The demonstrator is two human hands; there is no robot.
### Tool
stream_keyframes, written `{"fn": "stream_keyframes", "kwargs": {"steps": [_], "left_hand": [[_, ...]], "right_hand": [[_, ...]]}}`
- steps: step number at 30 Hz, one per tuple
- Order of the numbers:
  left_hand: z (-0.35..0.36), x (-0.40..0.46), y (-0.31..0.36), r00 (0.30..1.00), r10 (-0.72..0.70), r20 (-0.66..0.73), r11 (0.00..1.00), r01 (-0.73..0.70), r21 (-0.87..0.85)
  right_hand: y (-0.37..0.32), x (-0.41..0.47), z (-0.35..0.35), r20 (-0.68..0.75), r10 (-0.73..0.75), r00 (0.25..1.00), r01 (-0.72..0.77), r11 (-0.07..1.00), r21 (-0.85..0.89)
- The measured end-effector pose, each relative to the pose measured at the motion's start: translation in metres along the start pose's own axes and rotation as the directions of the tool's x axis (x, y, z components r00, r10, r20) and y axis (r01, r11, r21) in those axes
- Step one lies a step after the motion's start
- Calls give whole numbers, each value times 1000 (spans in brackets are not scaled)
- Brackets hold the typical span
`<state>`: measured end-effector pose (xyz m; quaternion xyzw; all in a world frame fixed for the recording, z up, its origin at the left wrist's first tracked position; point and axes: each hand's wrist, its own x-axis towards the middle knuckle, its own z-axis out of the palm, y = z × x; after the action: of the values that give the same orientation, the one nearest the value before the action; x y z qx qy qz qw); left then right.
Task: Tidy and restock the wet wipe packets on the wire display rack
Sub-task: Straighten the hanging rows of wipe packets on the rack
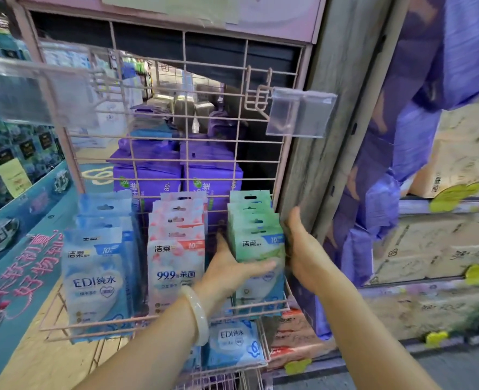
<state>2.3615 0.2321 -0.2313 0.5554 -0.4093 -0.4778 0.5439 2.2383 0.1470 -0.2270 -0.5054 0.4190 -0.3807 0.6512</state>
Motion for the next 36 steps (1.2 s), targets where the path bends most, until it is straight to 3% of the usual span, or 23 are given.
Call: {"fn": "stream_keyframes", "kwargs": {"steps": [3, 7, 12, 17, 19, 21, 23, 24, 26, 28, 29, 31, 33, 36], "left_hand": [[-1, 9, 0, 999, -19, 30, 998, 21, -63], [6, 16, 0, 999, 25, 27, 995, -23, -95], [6, 23, 4, 995, 100, 0, 993, -100, -56], [8, 10, 3, 1000, 5, -1, 1000, -5, 24], [8, 0, 9, 999, 15, -44, 998, -12, 58], [4, -19, 14, 990, 104, -91, 981, -87, 173], [-6, -47, 12, 954, 251, -162, 951, -212, 224], [-14, -61, 9, 925, 307, -224, 940, -258, 223], [-32, -80, 1, 856, 354, -376, 932, -287, 223], [-50, -81, -7, 817, 300, -492, 953, -237, 188], [-58, -78, -7, 815, 258, -519, 966, -203, 162], [-68, -69, -3, 819, 184, -544, 982, -137, 127], [-77, -60, -1, 851, 93, -516, 995, -65, 71], [-86, -43, 0, 953, -27, -302, 992, -12, -127]], "right_hand": [[-1, -6, 6, 57, -54, 997, 57, 997, -54], [2, -9, 20, 13, -90, 996, 91, 988, -124], [-2, -9, 22, -44, -126, 991, 124, 990, -61], [-1, -14, 23, -126, -121, 985, 94, 975, -200], [-5, -20, 23, -225, -236, 945, 173, 948, -265], [-9, -36, 26, -329, -440, 836, 339, 884, -323], [-12, -57, 35, -315, -589, 744, 516, 806, -289], [-9, -67, 44, -254, -610, 751, 561, 792, -242], [-1, -81, 68, -56, -519, 853, 509, 851, -132], [15, -83, 92, 123, -311, 942, 325, 938, -122], [22, -78, 102, 146, -213, 966, 236, 958, -162], [32, -62, 117, 126, -102, 987, 127, 969, -212], [34, -47, 128, 76, -72, 994, 84, 984, -158], [30, -28, 137, -8, -102, 995, 101, 992, -75]]}}
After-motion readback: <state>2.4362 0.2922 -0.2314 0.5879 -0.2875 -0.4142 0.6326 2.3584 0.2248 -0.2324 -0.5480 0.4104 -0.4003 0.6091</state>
